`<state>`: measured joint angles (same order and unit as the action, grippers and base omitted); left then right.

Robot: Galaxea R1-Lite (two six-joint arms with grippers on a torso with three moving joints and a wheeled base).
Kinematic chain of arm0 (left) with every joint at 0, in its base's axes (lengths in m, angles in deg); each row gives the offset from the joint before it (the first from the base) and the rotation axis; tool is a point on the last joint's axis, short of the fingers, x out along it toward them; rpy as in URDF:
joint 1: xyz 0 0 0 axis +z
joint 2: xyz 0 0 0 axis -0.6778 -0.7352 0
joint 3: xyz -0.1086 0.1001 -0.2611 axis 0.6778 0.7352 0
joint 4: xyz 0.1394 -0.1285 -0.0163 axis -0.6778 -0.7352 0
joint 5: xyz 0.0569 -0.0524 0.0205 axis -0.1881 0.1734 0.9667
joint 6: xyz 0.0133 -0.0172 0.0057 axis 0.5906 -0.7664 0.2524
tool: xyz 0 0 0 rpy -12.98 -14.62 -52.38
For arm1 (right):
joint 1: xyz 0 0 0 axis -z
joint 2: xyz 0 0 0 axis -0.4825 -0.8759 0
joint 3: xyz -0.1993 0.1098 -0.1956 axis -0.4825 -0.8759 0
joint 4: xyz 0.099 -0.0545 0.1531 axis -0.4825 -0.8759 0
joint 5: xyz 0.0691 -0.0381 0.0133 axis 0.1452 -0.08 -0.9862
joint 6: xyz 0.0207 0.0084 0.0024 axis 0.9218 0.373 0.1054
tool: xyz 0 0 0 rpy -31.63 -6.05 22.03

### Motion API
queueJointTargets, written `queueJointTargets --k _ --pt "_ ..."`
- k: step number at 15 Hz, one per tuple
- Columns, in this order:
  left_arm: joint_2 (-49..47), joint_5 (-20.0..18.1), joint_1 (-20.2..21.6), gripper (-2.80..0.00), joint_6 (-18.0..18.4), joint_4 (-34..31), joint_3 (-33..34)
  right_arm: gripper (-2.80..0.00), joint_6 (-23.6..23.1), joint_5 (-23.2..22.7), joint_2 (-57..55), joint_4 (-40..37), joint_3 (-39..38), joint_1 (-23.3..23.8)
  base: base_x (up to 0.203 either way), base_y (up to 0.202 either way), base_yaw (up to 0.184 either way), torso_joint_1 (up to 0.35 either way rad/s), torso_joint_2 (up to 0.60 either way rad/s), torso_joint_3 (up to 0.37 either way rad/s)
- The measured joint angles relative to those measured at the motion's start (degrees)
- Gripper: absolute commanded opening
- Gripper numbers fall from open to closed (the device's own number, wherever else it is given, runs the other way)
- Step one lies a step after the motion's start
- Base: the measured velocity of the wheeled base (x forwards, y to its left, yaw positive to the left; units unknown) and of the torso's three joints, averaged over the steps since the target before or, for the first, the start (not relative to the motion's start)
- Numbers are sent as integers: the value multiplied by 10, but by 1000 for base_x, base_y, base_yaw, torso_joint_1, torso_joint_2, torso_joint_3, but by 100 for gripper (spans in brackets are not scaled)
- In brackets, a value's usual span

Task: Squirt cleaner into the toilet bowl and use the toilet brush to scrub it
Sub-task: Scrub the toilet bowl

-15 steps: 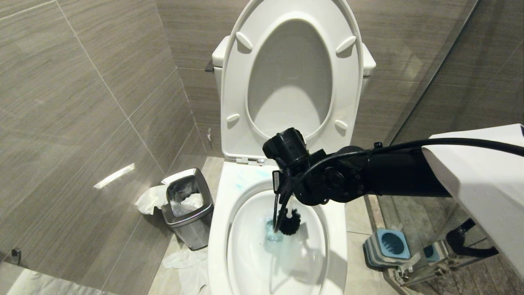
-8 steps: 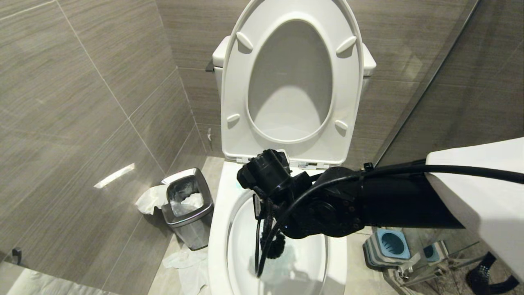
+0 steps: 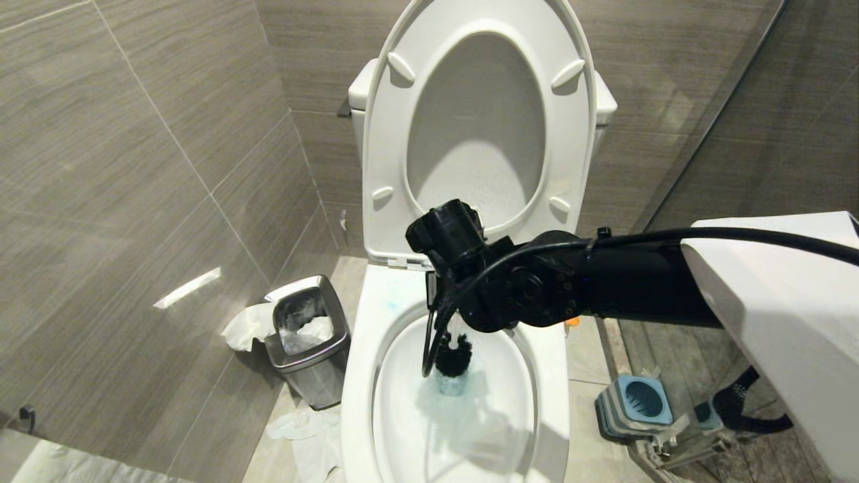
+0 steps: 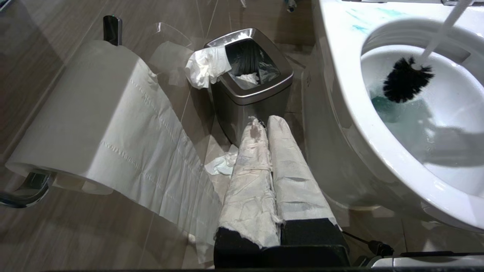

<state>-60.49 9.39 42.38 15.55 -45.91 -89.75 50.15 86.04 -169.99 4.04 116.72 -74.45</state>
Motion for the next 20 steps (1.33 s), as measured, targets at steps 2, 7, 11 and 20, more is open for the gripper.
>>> queueJointTargets --k 2,7,11,20 --pt "0 0 1 -280 0 0 0 -280 0 -3 23 -3 -43 8 0 0 0 0 0 0" --pt "0 0 0 -280 0 0 0 -280 10 -12 93 0 -167 -44 0 0 0 0 0 0" --pt "0 0 1 -280 0 0 0 -280 29 -10 77 3 -143 -72 0 0 0 0 0 0" --pt "0 0 0 -280 0 0 0 -280 -22 6 1 -6 -10 -30 0 0 0 0 0 0"
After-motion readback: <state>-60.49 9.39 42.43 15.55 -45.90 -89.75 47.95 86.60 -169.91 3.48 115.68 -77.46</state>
